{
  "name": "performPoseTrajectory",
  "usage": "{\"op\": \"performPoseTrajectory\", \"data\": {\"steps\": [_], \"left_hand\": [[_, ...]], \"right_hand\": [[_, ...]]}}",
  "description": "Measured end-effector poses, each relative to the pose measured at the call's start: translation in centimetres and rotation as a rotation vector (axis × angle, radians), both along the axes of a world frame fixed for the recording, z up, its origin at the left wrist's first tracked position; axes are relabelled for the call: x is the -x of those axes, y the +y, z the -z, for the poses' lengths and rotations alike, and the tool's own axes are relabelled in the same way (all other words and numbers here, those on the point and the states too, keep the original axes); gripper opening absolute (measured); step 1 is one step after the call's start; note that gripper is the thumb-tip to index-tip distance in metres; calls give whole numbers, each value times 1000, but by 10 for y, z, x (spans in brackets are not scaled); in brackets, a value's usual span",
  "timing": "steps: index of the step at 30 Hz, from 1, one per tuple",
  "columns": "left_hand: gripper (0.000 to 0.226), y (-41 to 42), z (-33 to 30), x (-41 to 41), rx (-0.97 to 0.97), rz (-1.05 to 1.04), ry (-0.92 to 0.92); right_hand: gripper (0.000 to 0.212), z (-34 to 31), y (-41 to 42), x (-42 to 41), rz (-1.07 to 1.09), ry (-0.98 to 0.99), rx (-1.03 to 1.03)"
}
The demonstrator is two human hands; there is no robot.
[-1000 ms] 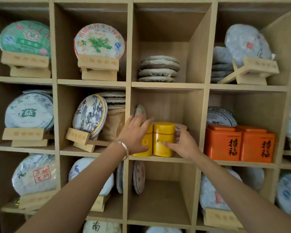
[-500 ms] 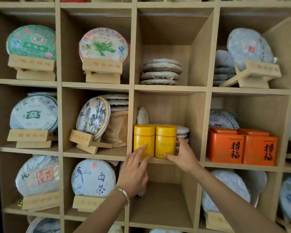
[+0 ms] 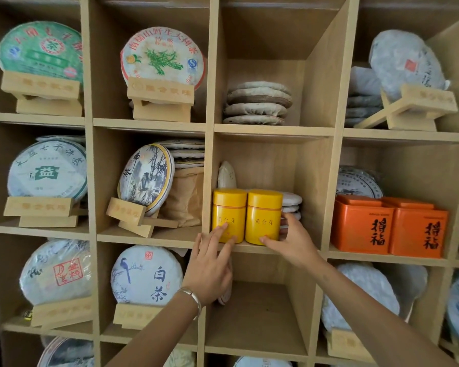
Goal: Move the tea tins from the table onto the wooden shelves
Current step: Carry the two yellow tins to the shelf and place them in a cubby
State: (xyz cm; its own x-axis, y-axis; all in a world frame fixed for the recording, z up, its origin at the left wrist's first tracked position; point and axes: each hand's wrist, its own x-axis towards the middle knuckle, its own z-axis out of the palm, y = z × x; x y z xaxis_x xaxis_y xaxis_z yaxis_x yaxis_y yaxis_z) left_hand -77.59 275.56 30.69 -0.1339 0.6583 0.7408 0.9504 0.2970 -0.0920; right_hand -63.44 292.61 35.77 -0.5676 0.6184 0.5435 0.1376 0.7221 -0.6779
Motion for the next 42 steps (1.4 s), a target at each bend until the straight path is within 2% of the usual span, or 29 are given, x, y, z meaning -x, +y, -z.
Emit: {"op": "performPoseTrajectory", "data": {"steps": [16,19,22,25,27,29,32,35,42], "left_hand": [[66,2,0,-5,22,-61,7],[68,1,0,-6,9,-49,-3],[69,-1,1,-5,-10,-3,-12],[70,-5,4,-1,-9,39,-37],[69,-8,6,-1,9,65,-51],[68,-8,7,-4,25,80,-40],[71,-5,9,-8,26,64,-51],[72,-1,10,-9,16,44,-110],[74,5,12,-10,15,23,-98]], "right_hand": [[72,0,9,-3,-44,-33,33],[80,0,6,-3,-55,-35,10],[90,4,-5,-8,62,-10,-136],[81,20,-26,-19,197,26,-517],[71,36,-41,-26,215,-52,-745],[68,51,-52,-27,193,-170,-849],[69,62,-58,-19,198,-256,-846],[67,61,-58,-14,224,-275,-786],[66,57,-55,-13,223,-277,-784]]}}
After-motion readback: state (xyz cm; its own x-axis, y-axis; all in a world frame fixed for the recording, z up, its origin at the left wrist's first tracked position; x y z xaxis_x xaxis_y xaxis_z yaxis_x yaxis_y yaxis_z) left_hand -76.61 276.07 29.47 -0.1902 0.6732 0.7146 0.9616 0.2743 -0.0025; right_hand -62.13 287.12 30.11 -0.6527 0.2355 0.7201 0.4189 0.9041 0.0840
